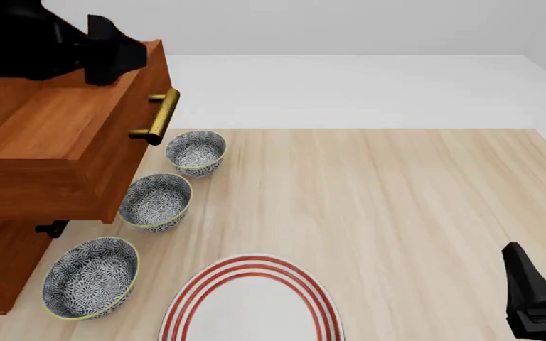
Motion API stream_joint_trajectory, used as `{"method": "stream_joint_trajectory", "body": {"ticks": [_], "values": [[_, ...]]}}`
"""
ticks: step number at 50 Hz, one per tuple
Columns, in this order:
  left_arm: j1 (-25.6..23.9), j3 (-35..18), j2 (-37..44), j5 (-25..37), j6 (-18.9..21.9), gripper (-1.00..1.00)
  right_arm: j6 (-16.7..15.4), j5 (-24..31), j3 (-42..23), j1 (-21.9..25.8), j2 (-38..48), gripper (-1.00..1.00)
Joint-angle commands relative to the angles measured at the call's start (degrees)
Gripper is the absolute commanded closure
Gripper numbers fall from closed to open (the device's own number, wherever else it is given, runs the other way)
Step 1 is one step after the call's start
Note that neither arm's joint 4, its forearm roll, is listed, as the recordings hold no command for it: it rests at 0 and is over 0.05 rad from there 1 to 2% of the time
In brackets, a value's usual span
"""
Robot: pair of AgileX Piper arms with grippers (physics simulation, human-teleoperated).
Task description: Open the top drawer of the cabinet.
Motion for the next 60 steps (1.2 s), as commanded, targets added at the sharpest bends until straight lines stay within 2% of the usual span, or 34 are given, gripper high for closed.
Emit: {"method": "stream_joint_trajectory", "body": {"ticks": [1, 31, 60], "values": [[-1.3, 1.2, -2.2, -0.1, -0.1, -1.00, 0.0, 0.0, 0.0, 0.0, 0.0, -1.00], [-3.3, -0.2, -5.7, 2.2, 0.1, -1.00, 0.0, 0.0, 0.0, 0.0, 0.0, -1.00], [-3.3, -1.1, -5.3, 1.9, 0.3, -1.00, 0.0, 0.0, 0.0, 0.0, 0.0, -1.00]]}}
